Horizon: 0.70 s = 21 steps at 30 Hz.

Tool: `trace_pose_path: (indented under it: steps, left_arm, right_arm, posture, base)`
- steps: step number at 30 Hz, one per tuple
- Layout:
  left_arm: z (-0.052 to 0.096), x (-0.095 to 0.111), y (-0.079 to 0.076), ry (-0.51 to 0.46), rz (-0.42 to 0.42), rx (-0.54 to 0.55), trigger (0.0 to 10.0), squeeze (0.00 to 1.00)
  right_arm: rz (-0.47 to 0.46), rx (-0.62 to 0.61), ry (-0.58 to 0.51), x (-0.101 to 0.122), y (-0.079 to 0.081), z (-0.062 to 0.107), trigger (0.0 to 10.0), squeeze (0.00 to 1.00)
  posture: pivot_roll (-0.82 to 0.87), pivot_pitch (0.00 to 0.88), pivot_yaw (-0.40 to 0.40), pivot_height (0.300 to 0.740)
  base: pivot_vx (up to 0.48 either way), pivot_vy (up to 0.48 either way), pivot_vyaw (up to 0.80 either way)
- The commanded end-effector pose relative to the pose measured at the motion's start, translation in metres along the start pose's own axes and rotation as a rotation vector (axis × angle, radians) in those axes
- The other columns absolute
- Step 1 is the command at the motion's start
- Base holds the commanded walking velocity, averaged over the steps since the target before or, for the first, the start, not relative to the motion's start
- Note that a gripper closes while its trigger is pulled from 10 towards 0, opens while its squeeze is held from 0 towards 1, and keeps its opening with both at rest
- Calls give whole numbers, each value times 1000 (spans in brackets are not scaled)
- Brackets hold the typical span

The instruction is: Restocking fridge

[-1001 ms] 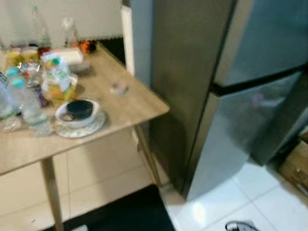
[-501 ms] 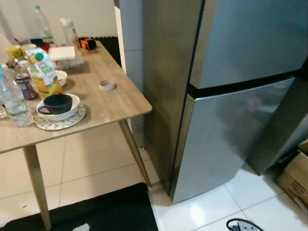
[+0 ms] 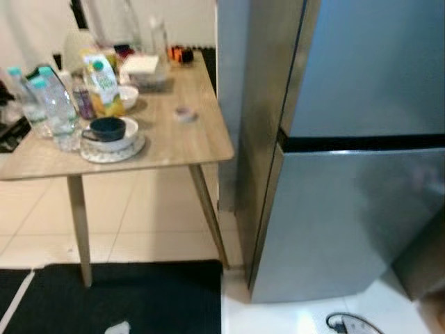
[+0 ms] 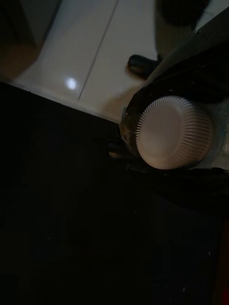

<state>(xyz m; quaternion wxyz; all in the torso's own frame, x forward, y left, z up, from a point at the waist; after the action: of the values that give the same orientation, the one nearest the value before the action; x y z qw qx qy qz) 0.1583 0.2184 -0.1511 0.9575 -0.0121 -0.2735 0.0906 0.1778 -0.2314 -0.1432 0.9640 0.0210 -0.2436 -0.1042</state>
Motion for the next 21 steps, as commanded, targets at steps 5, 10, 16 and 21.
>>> trace_pose_path:
  steps: [5,10,16,21]
  left_arm:
    - [-2,-1,-13,5,29,-35,10000,0]
    - [-2,0,-13,3,23,-38,10000,0]
    - [-2,1,-13,2,18,-41,10000,0]
    - [-2,1,-12,2,13,-42,10000,0]
  right_arm:
    - [-16,-8,-14,1,-3,1,10000,0]
    - [-58,55,-97,12,6,1,10000,0]
    - [-95,205,-241,60,21,6,10000,0]
    - [-34,530,-495,172,54,39,10000,0]
  posture:
    - [-130,0,-5,740]
    - [-132,0,-3,740]
    - [-135,0,-2,740]
    - [-135,0,-1,740]
  base:
    - [0,-55,0]
    - [0,0,0]
    - [0,0,0]
    - [0,0,0]
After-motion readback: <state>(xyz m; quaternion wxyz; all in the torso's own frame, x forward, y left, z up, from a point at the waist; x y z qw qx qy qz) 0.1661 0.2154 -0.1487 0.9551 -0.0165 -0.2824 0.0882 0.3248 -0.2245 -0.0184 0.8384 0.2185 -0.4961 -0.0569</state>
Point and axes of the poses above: a point about 5 cm out from each wrist's last joint towards the gripper, its own z axis pointing back from the gripper into the wrist, its own x axis along the axis of the wrist's last joint, y = z × x, the point moved 6 cm from there along -z, pointing out of the wrist towards the gripper, and after that the axes turned 13 degrees about -z, right-handed, at the moved point
